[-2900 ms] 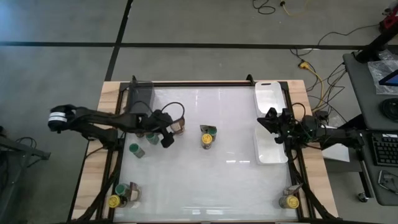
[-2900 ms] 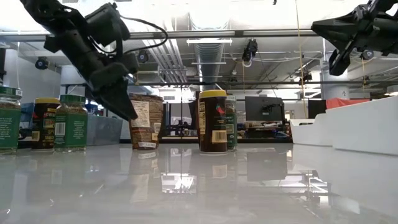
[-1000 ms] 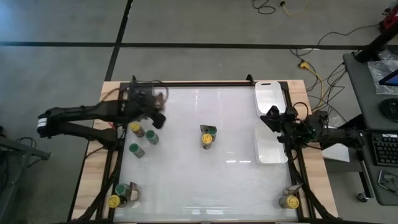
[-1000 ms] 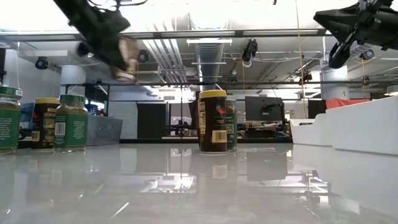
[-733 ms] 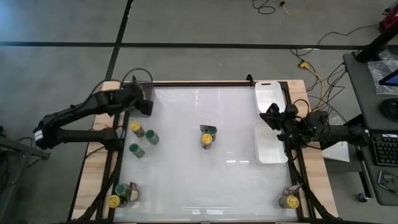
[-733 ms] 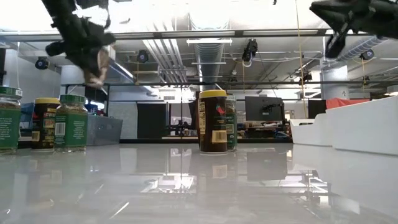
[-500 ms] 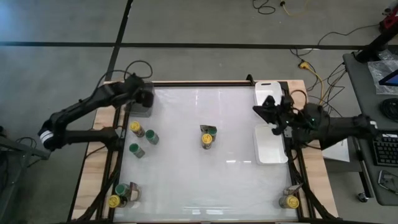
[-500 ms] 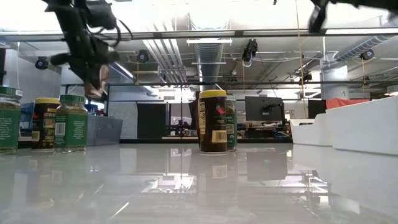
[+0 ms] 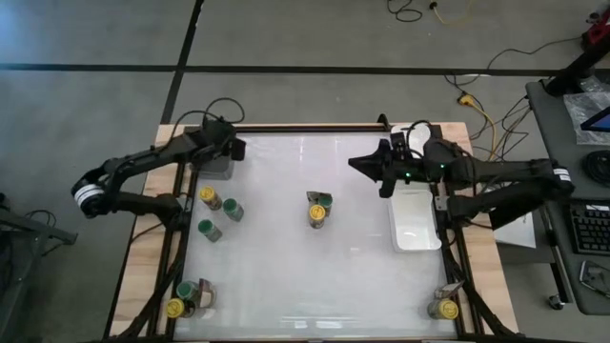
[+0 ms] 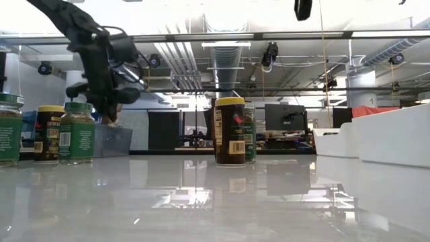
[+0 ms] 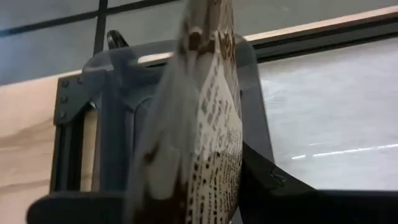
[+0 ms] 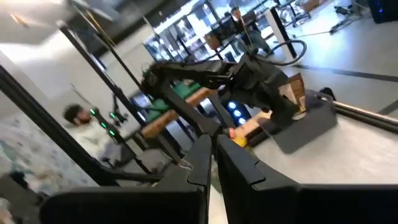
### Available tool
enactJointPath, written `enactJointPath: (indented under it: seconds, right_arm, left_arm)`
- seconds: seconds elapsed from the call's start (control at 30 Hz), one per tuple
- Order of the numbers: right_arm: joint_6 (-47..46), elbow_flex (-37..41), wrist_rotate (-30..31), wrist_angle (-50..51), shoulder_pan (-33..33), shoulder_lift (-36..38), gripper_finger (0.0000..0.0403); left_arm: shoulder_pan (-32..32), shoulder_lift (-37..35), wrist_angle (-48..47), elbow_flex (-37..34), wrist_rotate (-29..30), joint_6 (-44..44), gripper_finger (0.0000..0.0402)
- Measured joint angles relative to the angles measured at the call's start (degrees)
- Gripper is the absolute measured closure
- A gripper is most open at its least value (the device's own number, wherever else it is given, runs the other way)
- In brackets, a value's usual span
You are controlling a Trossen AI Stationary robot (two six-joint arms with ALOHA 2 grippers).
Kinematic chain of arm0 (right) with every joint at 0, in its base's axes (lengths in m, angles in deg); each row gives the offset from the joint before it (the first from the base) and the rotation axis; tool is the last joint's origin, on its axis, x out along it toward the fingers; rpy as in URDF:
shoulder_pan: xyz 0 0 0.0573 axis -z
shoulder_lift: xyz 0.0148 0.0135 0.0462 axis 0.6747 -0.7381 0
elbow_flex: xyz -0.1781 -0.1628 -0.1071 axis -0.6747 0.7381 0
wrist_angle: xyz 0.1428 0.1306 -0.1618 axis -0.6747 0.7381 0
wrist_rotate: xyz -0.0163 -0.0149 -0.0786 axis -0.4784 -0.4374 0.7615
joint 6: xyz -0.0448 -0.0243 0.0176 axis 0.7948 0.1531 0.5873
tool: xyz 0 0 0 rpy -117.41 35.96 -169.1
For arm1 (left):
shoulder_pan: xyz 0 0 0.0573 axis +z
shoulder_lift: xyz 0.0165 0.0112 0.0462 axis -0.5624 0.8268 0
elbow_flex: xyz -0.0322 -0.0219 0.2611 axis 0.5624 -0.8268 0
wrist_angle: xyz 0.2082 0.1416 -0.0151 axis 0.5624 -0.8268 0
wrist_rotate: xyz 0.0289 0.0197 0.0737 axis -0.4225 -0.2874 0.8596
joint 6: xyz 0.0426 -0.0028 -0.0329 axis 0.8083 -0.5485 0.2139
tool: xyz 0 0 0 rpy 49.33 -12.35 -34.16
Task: Sort spices by type
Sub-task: Put the orange seasoning bag into the black bin
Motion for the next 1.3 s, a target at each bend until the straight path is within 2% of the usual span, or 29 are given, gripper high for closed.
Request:
enactJointPath:
  seconds: [0.2,0.37,0.53,0.83,1.3]
  right_arm:
    - [1.4,-7.7,0.0,11.7,0.3,0.4,0.0385]
    - [2.3,-11.0,0.0,18.9,0.2,0.8,0.0385]
    - [3.8,-11.6,0.0,19.6,0.2,0.8,0.0385]
    - [3.8,-11.3,0.3,19.8,0.2,0.0,0.0385]
    - [3.8,-11.6,0.5,19.6,0.3,0.0,0.0385]
  left_arm:
    - [2.6,4.0,6.5,-0.4,-0.9,0.1,0.0364]
    - [8.1,8.0,8.3,-0.4,-6.7,1.3,0.0364]
    - [10.3,10.8,10.5,1.2,-9.2,2.9,0.0364]
    - [11.2,16.3,12.4,2.4,-9.5,2.7,0.0364]
    - [11.3,17.0,13.6,2.3,-9.7,3.5,0.0352]
